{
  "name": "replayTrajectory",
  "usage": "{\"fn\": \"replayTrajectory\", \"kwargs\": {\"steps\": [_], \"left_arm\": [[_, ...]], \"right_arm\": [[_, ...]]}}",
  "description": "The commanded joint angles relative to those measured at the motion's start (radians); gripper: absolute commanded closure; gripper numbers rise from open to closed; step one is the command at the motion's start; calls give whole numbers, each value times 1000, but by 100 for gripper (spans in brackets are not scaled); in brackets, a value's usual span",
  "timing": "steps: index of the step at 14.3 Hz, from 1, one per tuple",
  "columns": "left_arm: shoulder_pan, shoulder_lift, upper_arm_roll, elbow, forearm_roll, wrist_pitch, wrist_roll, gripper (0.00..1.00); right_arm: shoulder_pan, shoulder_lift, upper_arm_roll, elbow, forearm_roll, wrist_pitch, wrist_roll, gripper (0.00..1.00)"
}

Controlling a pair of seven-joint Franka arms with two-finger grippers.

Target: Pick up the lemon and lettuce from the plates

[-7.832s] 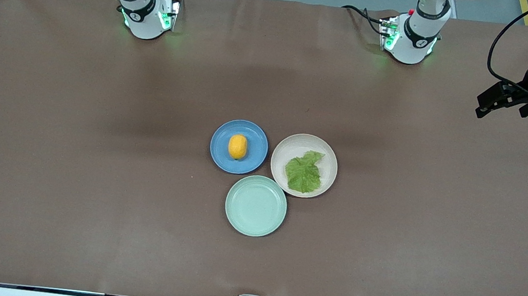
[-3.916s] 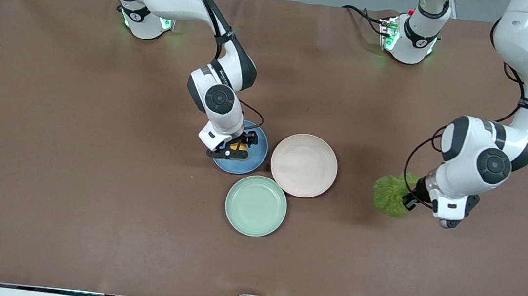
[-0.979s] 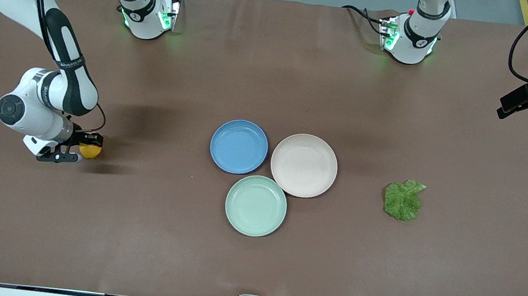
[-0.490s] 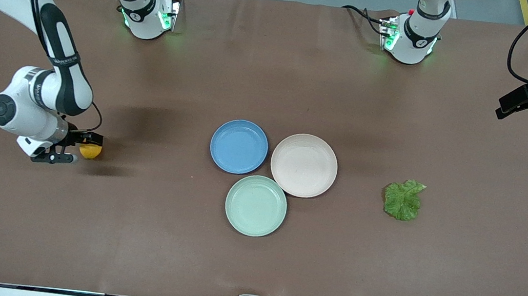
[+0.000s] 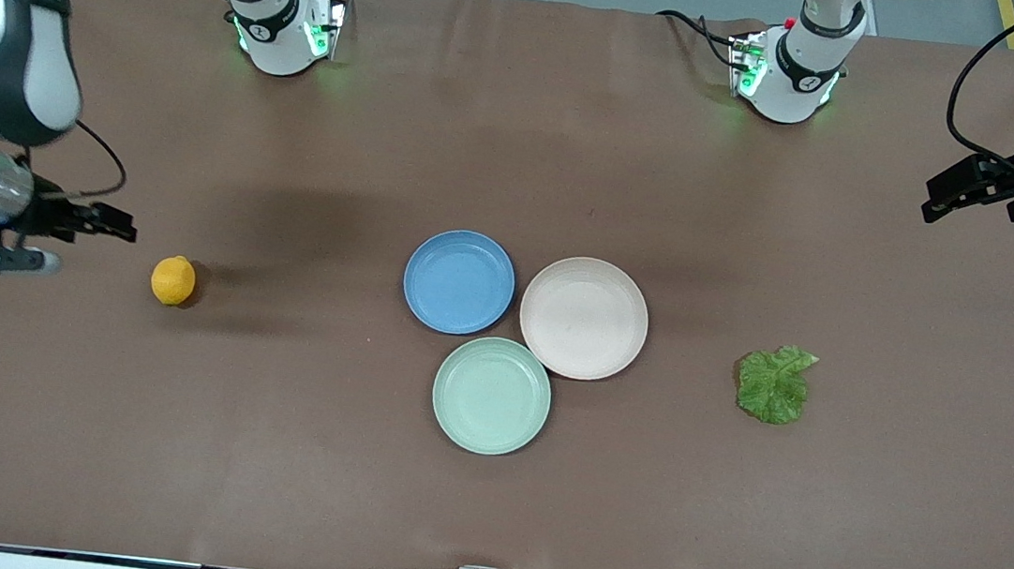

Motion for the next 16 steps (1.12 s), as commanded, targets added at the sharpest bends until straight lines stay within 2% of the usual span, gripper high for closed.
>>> {"fn": "replayTrajectory", "kwargs": {"steps": [1,3,5,8,16], "left_arm": [[11,-18,7,-15,12,6,102,0],[21,-21,10,-14,12,6,134,0],[23,-15,10,-5,11,14,138,0],[26,-12,11,12,11,14,135,0],[21,11,11,32,17,4,131,0]], "right_arm": [[-23,-38,16,135,-12,-177,42,0],[-24,-36,16,260,-16,-279,110,0],[-9,-38,23,368,-70,-366,137,0],[5,-32,25,486,-87,-402,148,0],[8,-30,29,502,-73,-402,145,0]]}}
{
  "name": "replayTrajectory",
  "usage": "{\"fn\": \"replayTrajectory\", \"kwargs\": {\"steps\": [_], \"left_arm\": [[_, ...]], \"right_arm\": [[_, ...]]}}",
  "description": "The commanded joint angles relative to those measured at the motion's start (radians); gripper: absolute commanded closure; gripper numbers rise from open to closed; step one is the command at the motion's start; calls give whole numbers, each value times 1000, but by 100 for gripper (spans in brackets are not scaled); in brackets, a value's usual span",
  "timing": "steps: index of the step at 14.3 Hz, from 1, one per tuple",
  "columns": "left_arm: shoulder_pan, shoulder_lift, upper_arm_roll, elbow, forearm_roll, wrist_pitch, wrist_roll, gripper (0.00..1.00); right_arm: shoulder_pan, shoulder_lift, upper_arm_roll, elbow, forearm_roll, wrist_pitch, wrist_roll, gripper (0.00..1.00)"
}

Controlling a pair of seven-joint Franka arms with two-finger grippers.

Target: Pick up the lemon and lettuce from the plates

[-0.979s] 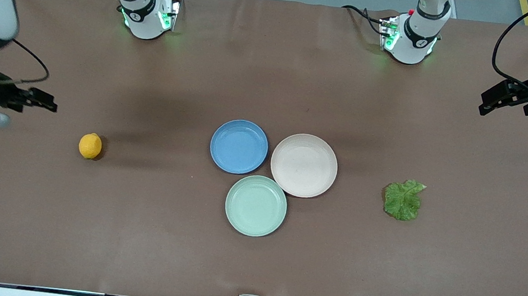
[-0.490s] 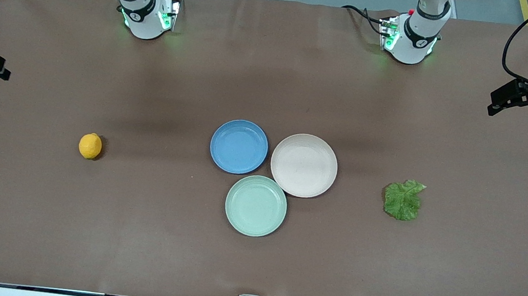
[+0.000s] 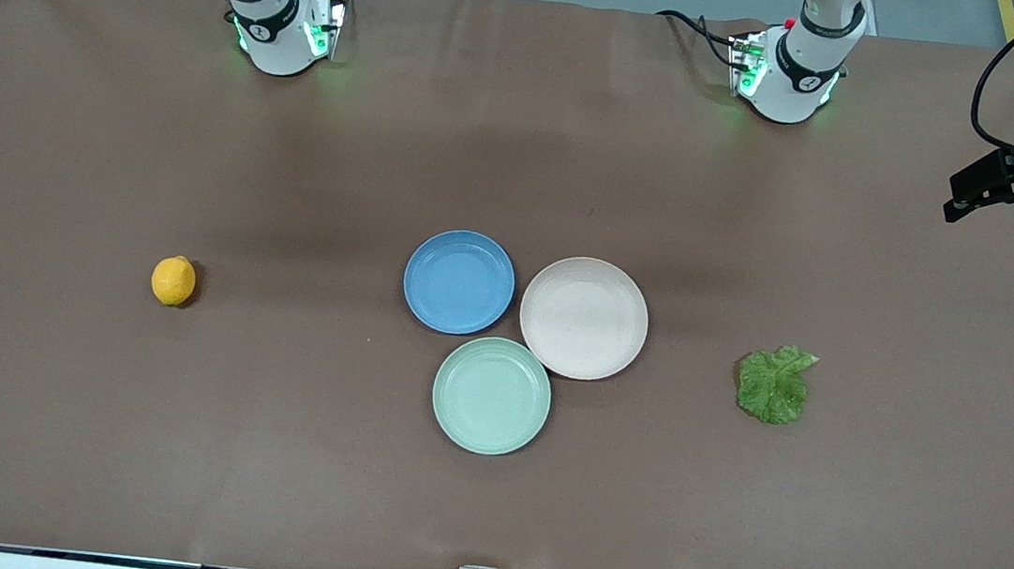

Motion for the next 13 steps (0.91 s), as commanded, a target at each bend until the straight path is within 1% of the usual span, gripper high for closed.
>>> {"fn": "replayTrajectory", "kwargs": {"steps": [1,4,13], "left_arm": [[0,9,-4,14,16,-5,12,0],[0,9,-9,16,13,-5,5,0],[-4,6,-15,14,10,-8,5,0]], "right_arm": [[8,9,2,25,-12,-12,15,0],[29,11,5,25,-13,-9,18,0],[32,11,5,25,-13,-1,19,0]]}}
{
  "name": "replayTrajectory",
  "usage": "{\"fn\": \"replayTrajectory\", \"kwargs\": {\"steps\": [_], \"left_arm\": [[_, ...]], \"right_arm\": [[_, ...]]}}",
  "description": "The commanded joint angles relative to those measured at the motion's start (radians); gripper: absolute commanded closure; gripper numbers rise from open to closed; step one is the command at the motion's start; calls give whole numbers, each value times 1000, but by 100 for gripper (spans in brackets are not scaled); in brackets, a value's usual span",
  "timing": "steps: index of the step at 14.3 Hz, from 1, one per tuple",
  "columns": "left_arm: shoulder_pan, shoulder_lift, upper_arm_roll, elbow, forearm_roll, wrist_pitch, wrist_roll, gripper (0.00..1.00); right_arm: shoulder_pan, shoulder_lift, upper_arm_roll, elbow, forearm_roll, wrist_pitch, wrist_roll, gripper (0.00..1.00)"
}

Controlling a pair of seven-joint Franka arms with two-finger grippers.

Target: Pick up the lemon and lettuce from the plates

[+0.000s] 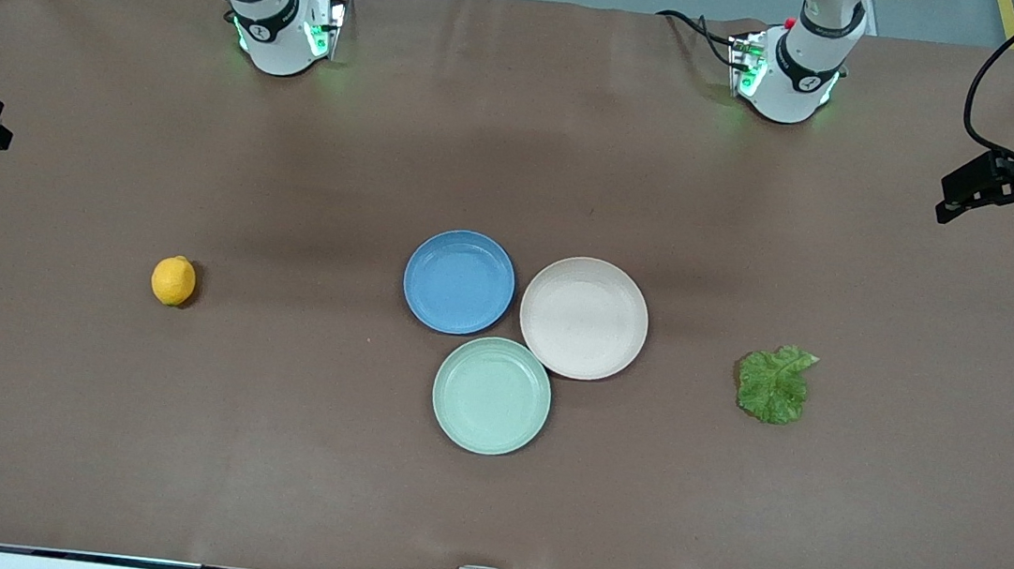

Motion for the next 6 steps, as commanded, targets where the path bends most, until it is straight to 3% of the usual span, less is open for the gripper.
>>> {"fn": "replayTrajectory", "kwargs": {"steps": [1,6], "left_arm": [[-1,1,-5,16,10,-8,5,0],[4,3,-2,16,5,-8,5,0]], "right_arm": [[4,10,0,20,-13,-3,16,0],[4,10,2,20,-15,4,16,0]]}}
